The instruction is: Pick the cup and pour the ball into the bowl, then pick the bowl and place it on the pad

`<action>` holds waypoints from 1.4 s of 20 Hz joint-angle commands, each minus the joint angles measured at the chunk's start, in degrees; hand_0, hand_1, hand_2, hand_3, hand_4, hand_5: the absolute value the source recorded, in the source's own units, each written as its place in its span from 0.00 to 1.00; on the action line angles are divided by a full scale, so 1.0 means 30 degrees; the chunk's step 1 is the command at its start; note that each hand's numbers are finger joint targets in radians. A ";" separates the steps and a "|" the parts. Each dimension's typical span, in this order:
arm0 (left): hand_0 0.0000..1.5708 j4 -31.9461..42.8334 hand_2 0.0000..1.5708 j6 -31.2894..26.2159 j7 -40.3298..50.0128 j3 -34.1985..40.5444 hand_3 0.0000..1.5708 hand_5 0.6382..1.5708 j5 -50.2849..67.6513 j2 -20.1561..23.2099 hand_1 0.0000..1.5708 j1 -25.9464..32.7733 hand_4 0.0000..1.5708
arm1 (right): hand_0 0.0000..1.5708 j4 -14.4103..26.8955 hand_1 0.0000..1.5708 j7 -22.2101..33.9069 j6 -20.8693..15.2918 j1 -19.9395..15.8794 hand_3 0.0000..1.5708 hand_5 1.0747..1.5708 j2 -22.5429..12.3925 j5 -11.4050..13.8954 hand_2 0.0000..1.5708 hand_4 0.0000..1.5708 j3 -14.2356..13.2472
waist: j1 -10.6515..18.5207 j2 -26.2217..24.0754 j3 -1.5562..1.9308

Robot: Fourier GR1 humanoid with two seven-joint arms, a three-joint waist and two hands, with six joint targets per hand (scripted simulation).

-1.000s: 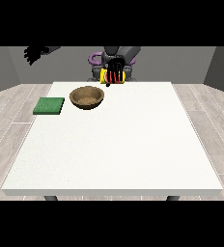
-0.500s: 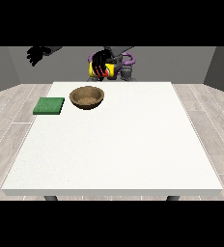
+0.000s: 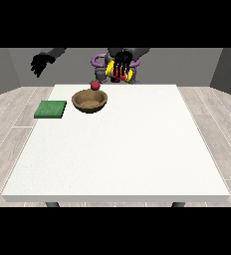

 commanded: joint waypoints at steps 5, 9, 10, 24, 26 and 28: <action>0.00 -0.5968 0.00 0.5051 -0.3636 0.5999 0.00 1.00 0.9380 -0.1403 0.00 0.1883 0.58 | 0.00 -0.0086 0.00 -0.0135 -0.0575 -0.0408 0.00 1.00 0.0821 -0.0311 0.00 0.45 -0.0070 | 0.1032 0.2507 -0.0336; 0.00 -0.9013 0.00 0.2822 -0.5334 0.8558 0.00 0.89 1.5070 -0.1430 0.00 0.1746 0.23 | 0.00 -0.0012 0.00 -0.0346 -0.1329 -0.0529 0.00 1.00 0.1146 -0.0274 0.00 0.42 -0.0306 | 0.2338 0.3158 -0.0264; 0.00 -0.9660 0.00 0.1590 -0.5668 0.9099 0.00 0.86 1.6355 -0.1433 0.00 0.1603 0.10 | 0.00 0.0043 0.00 -0.0461 -0.1579 -0.0399 0.00 1.00 0.1128 0.0002 0.00 0.42 -0.0270 | 0.2863 0.3252 -0.0232; 0.00 -0.7989 0.00 -1.1268 -0.7649 1.8307 0.00 0.93 2.7681 0.7834 0.00 0.1860 0.20 | 0.00 0.0366 0.00 -0.2233 -0.4010 -0.1304 0.00 0.99 0.3210 0.0196 0.00 0.00 -0.0313 | 0.4586 0.5681 0.0035; 0.00 -0.6770 0.00 -1.1617 -0.7971 1.9396 0.00 0.94 2.7932 0.9061 0.00 0.1553 0.20 | 0.00 0.0411 0.00 -0.2766 -0.4073 -0.1340 0.00 0.99 0.3961 0.0672 0.00 0.00 0.0485 | 0.3328 0.5935 0.0036; 0.00 -0.7661 0.00 -1.1499 -0.7082 1.9228 0.00 0.93 2.8230 0.9130 0.00 0.1631 0.18 | 0.00 0.2777 0.00 -0.4222 -0.3760 -0.1779 0.00 0.99 0.3791 0.0802 0.00 0.00 0.0105 | 0.3985 0.5992 0.0054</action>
